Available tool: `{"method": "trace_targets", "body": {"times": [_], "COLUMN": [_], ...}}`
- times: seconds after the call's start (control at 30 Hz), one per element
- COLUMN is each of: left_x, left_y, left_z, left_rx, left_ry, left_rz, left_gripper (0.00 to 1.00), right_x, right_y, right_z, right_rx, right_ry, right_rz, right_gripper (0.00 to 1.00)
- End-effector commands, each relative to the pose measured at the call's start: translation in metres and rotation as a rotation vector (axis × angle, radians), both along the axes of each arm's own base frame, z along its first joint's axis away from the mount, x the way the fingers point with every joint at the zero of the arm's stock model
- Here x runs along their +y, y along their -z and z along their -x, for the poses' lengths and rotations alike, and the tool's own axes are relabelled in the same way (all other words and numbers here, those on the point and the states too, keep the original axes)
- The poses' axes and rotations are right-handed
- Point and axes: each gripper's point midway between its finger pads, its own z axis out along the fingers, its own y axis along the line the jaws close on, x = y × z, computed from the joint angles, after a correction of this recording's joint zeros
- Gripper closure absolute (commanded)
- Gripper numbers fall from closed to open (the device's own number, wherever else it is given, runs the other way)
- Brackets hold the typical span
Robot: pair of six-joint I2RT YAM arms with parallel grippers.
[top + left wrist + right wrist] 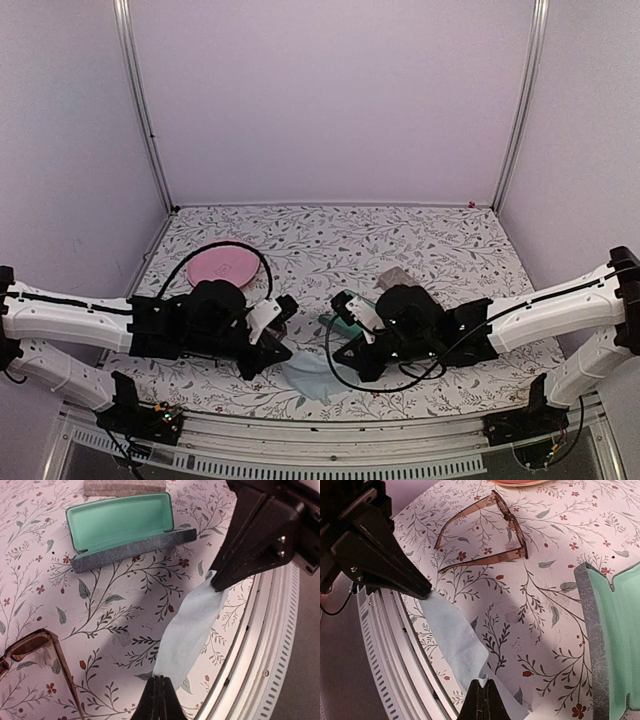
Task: Organize the sunglasses
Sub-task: Pick up the glasses cleaning cloth from the center of the board, then fold the glasses cleaning cloth at the center of the board.
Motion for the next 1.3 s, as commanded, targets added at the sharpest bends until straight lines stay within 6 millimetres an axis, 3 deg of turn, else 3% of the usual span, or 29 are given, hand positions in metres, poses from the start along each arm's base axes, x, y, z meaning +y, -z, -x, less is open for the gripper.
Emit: {"method": "trace_targets", "body": {"times": [0.0, 0.4, 0.6, 0.83, 1.03, 1.27], "left_x": [0.008, 0.007, 0.006, 0.019, 0.015, 0.012], "left_y": [-0.007, -0.025, -0.027, -0.009, -0.007, 0.010], "left_z": [0.009, 0.063, 0.078, 0.057, 0.035, 0.009], "left_rx": [-0.011, -0.026, -0.032, -0.065, -0.084, -0.096], "left_ry": [-0.031, -0.025, -0.038, -0.117, -0.122, -0.112], "left_rz": [-0.032, -0.035, -0.042, -0.082, -0.062, -0.078], "left_gripper": [1.00, 1.00, 1.00, 1.00, 1.00, 1.00], "right_x": [0.010, 0.006, 0.005, -0.008, -0.011, -0.009], "right_y": [-0.029, -0.041, -0.033, -0.016, -0.004, 0.004], "right_z": [0.013, 0.065, 0.080, 0.062, 0.040, 0.015], "right_rx": [-0.060, -0.074, -0.054, -0.051, -0.039, -0.061], "right_ry": [-0.039, -0.055, -0.036, 0.095, 0.152, 0.196], "right_rz": [-0.044, -0.061, -0.059, -0.049, -0.030, -0.025], "right_gripper": [1.00, 1.00, 1.00, 1.00, 1.00, 1.00]}}
